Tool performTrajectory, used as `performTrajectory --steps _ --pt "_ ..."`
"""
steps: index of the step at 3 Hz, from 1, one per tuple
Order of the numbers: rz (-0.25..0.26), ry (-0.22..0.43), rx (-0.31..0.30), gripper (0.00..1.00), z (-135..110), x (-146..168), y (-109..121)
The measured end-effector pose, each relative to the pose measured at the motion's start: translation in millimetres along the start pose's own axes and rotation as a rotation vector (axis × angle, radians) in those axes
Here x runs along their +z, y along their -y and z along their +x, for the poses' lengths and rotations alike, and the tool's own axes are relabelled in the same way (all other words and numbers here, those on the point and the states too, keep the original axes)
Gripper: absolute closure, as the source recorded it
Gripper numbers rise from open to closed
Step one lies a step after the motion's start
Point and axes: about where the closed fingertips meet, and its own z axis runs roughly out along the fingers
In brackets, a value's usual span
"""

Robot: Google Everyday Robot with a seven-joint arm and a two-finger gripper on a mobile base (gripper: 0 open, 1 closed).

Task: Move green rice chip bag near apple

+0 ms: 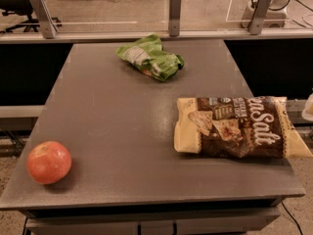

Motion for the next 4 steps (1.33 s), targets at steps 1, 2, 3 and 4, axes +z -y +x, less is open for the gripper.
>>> performTrajectory --steps 1,2,3,4 --pt "0.000 0.000 0.000 0.00 0 0 0" --pt "-0.010 0.035 -0.018 0.00 -11 3 2" --pt "-0.005 0.143 -0.048 0.00 -60 12 24" --pt "-0.010 0.228 -0.062 0.00 -118 23 55"
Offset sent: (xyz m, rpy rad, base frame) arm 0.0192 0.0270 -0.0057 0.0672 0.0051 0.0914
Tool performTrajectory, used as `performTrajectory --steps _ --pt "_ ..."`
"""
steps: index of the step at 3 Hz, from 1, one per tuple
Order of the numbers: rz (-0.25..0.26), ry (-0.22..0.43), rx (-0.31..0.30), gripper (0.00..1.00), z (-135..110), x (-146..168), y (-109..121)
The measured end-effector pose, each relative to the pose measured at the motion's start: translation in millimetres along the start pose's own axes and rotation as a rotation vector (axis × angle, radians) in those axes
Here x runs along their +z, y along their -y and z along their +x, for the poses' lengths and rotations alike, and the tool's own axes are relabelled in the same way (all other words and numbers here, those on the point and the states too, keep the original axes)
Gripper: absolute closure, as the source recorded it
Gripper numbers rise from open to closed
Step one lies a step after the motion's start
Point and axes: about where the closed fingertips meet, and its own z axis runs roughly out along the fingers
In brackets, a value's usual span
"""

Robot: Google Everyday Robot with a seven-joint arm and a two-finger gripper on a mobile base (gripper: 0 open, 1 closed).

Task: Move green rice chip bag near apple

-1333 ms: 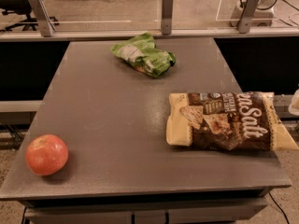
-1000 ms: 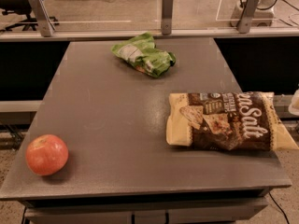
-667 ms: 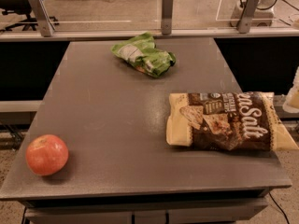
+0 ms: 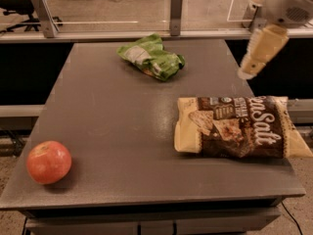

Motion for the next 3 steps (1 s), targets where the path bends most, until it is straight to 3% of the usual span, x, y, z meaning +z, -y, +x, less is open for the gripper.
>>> performTrajectory --steps 2,3 --pt "0.026 0.061 0.026 0.00 -116 79 72" --pt "0.026 0.060 0.027 0.00 -115 78 72"
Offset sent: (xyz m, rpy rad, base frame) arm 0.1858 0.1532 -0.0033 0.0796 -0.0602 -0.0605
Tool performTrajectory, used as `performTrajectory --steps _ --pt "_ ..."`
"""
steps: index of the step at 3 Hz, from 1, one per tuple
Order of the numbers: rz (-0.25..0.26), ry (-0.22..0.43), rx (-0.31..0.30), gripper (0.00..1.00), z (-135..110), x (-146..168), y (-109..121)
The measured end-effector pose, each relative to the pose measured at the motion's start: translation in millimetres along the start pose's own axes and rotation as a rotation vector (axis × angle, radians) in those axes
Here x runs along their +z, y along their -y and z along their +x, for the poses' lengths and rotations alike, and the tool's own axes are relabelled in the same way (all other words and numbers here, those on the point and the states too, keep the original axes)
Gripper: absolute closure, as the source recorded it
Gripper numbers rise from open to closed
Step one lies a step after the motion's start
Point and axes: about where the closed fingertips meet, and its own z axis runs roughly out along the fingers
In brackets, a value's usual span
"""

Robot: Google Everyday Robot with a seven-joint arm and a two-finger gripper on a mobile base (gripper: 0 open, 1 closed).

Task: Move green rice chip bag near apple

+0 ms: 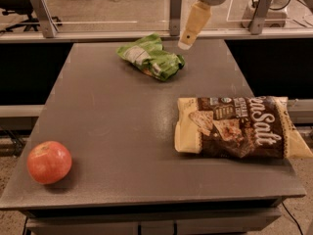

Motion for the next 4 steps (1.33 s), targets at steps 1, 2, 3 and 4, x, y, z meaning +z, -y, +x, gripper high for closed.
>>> performTrajectory --steps 1,2,3,4 --pt "-0.027 -0.032 0.047 0.00 17 31 1" --pt "-0.045 -0.029 0.050 0.00 23 69 -7" --pt "-0.066 0.007 0.060 0.00 23 102 -18" --pt "-0.092 0.054 0.034 0.00 10 128 -29"
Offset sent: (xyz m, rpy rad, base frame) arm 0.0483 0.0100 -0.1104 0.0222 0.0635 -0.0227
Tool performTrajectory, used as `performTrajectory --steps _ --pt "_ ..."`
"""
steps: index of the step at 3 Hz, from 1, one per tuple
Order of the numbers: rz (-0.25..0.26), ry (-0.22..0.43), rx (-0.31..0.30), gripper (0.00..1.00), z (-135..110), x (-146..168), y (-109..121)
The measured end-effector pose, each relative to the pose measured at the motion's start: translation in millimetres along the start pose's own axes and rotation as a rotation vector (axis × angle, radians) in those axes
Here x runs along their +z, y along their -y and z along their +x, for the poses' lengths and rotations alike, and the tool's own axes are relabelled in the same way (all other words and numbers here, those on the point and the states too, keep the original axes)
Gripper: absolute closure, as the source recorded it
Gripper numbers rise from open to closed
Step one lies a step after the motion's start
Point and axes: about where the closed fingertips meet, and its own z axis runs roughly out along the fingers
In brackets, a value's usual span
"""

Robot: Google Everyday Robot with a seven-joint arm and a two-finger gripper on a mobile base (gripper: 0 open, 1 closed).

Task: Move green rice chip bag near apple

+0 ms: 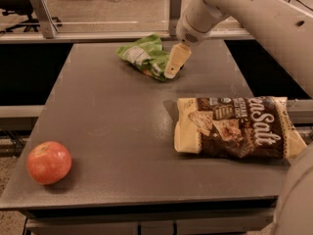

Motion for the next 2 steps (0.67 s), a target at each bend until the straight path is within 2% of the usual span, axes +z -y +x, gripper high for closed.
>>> performTrajectory --steps 1,2 --pt "-0.046 0.010 -0.004 0.00 -3 28 -11" --pt "-0.097 0.018 0.018 0.00 0 55 -23"
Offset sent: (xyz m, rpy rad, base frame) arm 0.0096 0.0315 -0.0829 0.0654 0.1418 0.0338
